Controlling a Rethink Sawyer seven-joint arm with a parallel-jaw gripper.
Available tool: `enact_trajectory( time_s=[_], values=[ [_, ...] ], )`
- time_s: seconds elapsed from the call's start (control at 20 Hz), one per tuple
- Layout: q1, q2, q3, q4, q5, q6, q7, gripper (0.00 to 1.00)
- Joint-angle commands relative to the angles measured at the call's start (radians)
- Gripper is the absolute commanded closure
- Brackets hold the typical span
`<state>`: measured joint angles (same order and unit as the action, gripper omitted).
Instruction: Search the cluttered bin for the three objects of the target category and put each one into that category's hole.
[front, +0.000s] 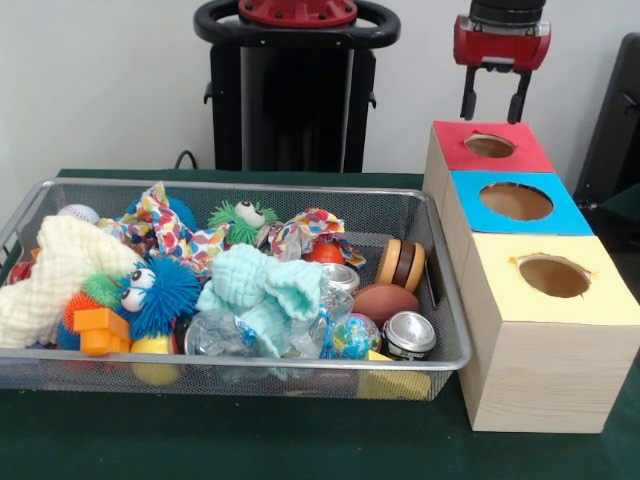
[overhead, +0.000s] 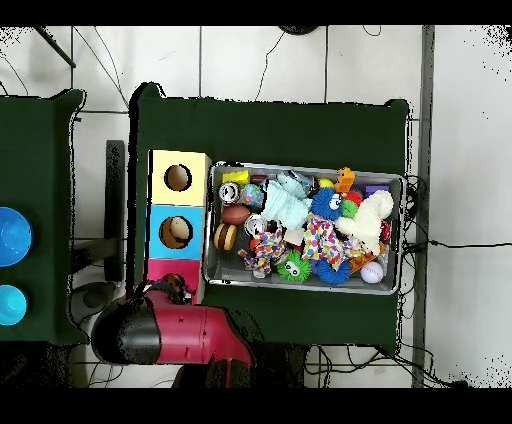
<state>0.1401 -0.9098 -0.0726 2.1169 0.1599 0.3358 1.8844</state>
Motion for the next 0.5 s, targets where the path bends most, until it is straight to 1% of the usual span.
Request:
enact_trajectory(
  time_s=[0.05, 0.35, 0.5],
  values=[
    [-0.03, -0.018, 0.044, -0.059, 0.021, 0.108, 0.131, 0.0],
    [-0.056, -0.007, 0.032, -0.083, -0.006, 0.102, 0.098, 0.0],
    [-0.064, 0.018, 0.018, -0.089, -0.03, 0.066, 0.086, 0.0]
  ],
)
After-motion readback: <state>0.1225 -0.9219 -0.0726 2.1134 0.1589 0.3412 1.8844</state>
